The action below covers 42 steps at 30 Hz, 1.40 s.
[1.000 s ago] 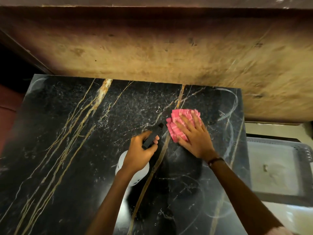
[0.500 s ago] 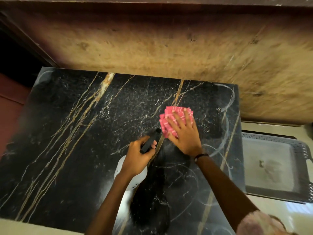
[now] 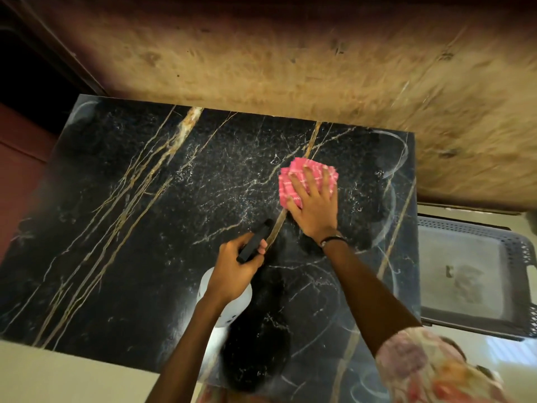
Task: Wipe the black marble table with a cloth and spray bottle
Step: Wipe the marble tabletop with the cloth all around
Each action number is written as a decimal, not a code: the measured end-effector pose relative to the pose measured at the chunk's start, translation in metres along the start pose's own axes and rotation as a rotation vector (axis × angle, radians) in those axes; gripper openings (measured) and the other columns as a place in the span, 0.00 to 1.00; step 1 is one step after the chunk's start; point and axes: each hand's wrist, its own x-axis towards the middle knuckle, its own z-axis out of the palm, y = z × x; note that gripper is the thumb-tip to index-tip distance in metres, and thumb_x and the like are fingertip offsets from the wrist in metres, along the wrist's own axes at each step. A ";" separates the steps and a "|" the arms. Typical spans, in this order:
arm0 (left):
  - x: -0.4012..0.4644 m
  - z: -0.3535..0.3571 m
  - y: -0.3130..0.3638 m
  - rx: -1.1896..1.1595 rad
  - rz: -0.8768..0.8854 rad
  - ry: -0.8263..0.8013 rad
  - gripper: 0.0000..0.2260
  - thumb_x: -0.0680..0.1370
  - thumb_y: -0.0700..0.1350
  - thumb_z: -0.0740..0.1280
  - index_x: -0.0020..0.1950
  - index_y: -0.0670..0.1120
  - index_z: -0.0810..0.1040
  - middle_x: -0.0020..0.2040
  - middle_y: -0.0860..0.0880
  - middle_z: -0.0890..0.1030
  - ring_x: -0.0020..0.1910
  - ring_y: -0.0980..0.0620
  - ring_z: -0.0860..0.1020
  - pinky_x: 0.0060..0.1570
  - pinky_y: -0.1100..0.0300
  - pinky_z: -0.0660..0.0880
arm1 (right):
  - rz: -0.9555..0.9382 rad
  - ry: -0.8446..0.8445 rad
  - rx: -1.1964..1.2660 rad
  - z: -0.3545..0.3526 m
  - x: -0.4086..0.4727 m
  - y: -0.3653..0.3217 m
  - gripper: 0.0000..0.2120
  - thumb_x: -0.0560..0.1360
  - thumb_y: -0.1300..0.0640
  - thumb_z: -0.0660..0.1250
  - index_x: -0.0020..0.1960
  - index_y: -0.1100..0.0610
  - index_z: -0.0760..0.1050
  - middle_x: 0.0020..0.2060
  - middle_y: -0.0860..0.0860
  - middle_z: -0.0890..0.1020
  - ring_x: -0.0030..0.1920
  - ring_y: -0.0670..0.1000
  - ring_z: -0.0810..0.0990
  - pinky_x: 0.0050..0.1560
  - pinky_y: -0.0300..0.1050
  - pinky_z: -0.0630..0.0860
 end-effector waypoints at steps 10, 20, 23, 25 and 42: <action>-0.020 0.005 -0.010 -0.031 -0.006 0.024 0.08 0.72 0.32 0.67 0.42 0.44 0.80 0.35 0.52 0.80 0.35 0.55 0.77 0.40 0.63 0.72 | -0.346 0.017 -0.009 0.009 -0.135 0.026 0.28 0.78 0.35 0.48 0.74 0.45 0.62 0.74 0.52 0.64 0.76 0.59 0.51 0.71 0.66 0.59; -0.050 0.009 -0.013 -0.001 -0.044 0.062 0.10 0.72 0.31 0.66 0.43 0.46 0.80 0.38 0.48 0.81 0.38 0.55 0.78 0.40 0.65 0.73 | -0.134 -0.012 0.005 0.012 -0.077 -0.030 0.30 0.77 0.36 0.44 0.76 0.45 0.57 0.76 0.52 0.57 0.76 0.64 0.49 0.71 0.71 0.51; -0.061 0.013 -0.016 0.017 -0.048 0.064 0.09 0.71 0.32 0.67 0.38 0.45 0.78 0.31 0.47 0.78 0.28 0.55 0.72 0.32 0.61 0.70 | -0.358 0.000 0.072 0.024 -0.135 -0.055 0.27 0.79 0.38 0.49 0.75 0.47 0.59 0.75 0.53 0.62 0.76 0.64 0.49 0.71 0.69 0.56; -0.069 0.015 -0.019 0.015 -0.045 0.051 0.06 0.71 0.32 0.68 0.39 0.43 0.79 0.31 0.44 0.77 0.27 0.54 0.72 0.31 0.59 0.70 | -0.436 0.027 0.073 0.029 -0.179 -0.045 0.28 0.77 0.39 0.56 0.75 0.46 0.58 0.74 0.52 0.65 0.76 0.62 0.51 0.73 0.66 0.53; -0.136 0.019 -0.031 -0.053 -0.085 0.054 0.08 0.72 0.33 0.68 0.40 0.46 0.79 0.29 0.54 0.78 0.26 0.57 0.73 0.30 0.64 0.67 | -0.358 -0.074 0.000 0.030 -0.226 -0.053 0.29 0.78 0.39 0.53 0.76 0.46 0.54 0.76 0.52 0.57 0.77 0.62 0.49 0.72 0.68 0.53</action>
